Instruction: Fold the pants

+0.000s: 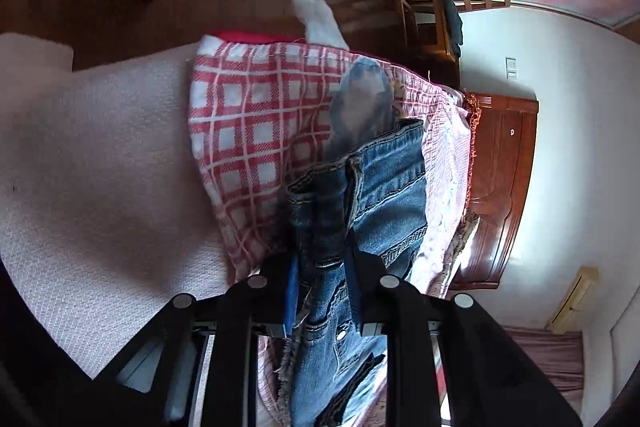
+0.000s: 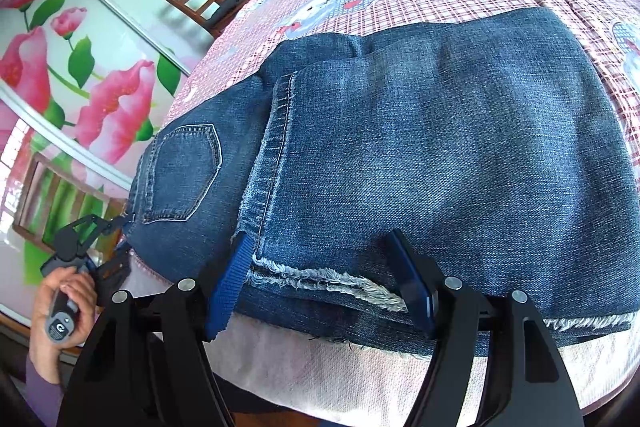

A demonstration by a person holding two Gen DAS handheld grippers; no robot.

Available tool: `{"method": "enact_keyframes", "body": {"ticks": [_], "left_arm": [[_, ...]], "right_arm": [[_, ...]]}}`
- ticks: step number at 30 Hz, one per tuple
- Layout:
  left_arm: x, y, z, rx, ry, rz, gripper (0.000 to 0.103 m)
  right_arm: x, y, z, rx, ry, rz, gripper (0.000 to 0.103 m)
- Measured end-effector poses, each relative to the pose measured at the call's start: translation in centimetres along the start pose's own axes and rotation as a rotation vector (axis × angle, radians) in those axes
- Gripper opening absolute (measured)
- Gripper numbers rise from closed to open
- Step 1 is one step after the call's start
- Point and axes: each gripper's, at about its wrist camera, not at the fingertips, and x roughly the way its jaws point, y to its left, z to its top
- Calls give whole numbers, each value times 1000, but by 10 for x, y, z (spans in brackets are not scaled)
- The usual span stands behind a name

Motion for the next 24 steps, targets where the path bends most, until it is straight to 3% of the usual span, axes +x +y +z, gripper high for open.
{"method": "enact_keyframes", "body": {"ticks": [5, 10, 12, 16, 24], "left_arm": [[-5, -10, -4, 42, -40, 5, 16], [-18, -35, -4, 129, -67, 11, 15], [-27, -50, -12, 223, -91, 9, 15], [-38, -88, -29, 391, -121, -1, 15], [-47, -115, -19, 527, -109, 180, 15]], "right_arm": [[-3, -6, 4, 37, 2, 78, 76], [-24, -31, 3, 194, -54, 221, 80], [-40, -44, 0, 229, -107, 292, 81], [-67, -76, -10, 265, -179, 337, 84], [-66, -96, -25, 253, -153, 412, 84]]}}
